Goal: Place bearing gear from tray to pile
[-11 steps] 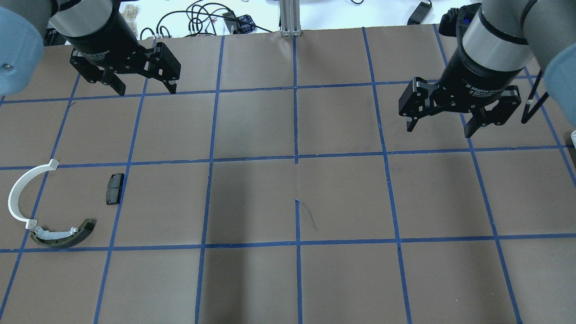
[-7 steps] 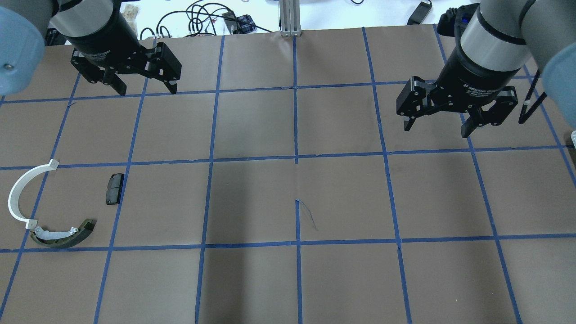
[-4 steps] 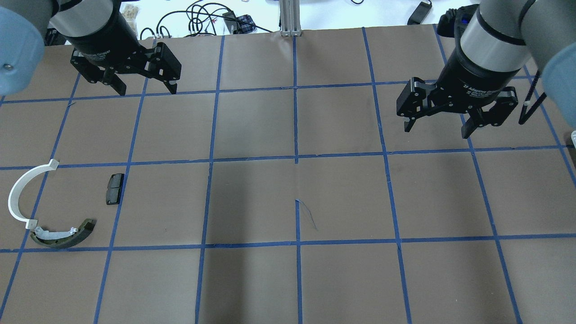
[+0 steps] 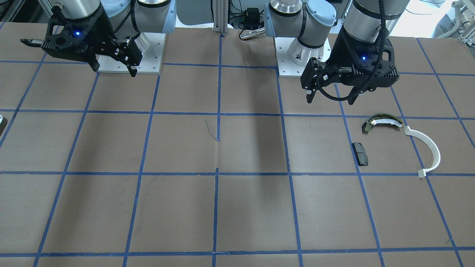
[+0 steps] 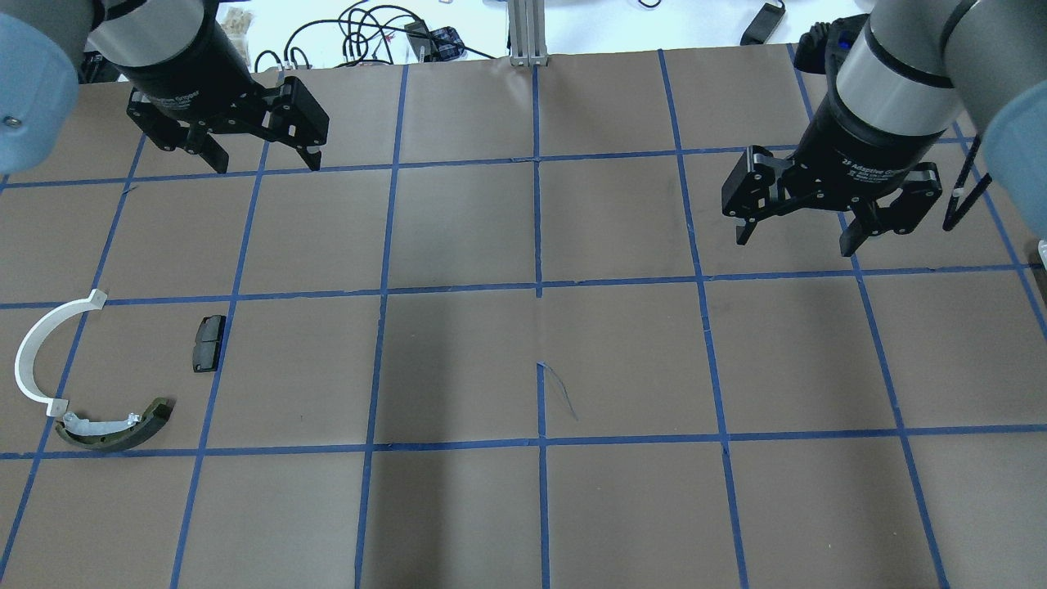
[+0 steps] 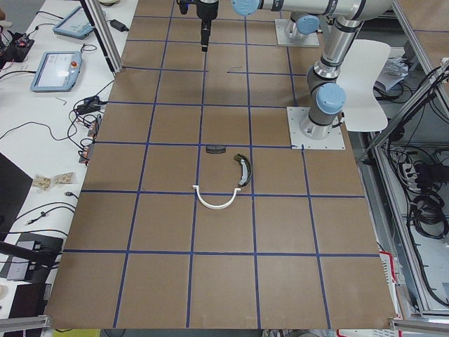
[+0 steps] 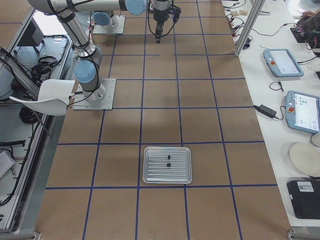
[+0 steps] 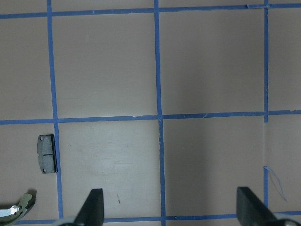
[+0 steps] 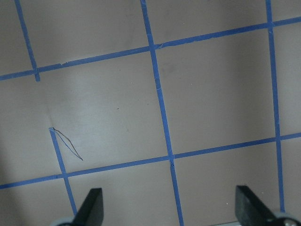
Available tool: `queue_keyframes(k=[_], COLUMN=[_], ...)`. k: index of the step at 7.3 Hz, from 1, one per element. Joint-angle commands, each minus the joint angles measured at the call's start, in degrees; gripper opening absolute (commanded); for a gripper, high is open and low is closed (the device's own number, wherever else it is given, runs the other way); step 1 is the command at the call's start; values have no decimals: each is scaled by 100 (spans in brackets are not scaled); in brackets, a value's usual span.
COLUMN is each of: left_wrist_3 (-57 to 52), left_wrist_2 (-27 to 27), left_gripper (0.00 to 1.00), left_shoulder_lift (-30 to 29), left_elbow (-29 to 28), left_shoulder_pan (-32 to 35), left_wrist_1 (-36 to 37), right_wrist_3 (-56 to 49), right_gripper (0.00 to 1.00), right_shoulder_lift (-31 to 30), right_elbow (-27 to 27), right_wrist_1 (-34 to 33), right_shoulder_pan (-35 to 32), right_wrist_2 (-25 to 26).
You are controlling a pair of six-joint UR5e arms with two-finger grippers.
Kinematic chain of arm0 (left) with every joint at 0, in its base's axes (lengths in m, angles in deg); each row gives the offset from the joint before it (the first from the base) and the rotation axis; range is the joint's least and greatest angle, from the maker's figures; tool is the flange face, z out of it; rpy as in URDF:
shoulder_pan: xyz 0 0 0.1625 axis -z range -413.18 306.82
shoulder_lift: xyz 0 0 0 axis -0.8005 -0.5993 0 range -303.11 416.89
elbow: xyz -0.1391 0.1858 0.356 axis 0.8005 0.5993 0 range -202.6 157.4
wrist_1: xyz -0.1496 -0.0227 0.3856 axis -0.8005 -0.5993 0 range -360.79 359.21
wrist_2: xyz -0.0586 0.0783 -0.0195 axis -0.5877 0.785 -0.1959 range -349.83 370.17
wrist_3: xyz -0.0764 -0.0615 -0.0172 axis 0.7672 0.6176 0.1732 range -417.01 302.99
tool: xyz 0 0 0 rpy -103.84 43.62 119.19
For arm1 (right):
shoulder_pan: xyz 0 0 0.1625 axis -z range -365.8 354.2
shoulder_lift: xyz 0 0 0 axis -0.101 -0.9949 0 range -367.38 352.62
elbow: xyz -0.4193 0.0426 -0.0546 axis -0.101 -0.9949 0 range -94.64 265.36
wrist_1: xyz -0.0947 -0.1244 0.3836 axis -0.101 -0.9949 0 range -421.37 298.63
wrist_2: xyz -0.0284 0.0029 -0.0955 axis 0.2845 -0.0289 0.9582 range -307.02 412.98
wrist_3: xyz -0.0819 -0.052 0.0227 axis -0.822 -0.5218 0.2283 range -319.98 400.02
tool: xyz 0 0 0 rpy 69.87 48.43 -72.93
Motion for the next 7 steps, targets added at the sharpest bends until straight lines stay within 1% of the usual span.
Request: queue_keyframes(k=[1, 2, 3, 5, 6, 7], left_wrist_3=[-1, -1, -1, -1, -1, -1], left_wrist_2=[9, 9, 9, 9, 0, 0], left_gripper=[100, 100, 100, 100, 100, 100], left_shoulder_lift=[9, 9, 0, 0, 0, 0], left_elbow=[0, 0, 0, 0, 0, 0], left_shoulder_pan=[-4, -4, 5, -4, -4, -4], left_wrist_1=[0, 0, 0, 0, 0, 0], right_wrist_3=[16, 16, 34, -133, -386, -1023], right_gripper=[100, 100, 100, 100, 100, 100], right_shoulder_lift=[-4, 13, 40, 31, 31, 40], right_elbow=[-3, -3, 5, 6, -3, -21], right_wrist_1=[-37, -73, -125, -82, -117, -178], right_shoulder_pan=[1, 36, 219, 1217, 1580, 1879], right_wrist_2=[29, 30, 30, 38, 30, 38])
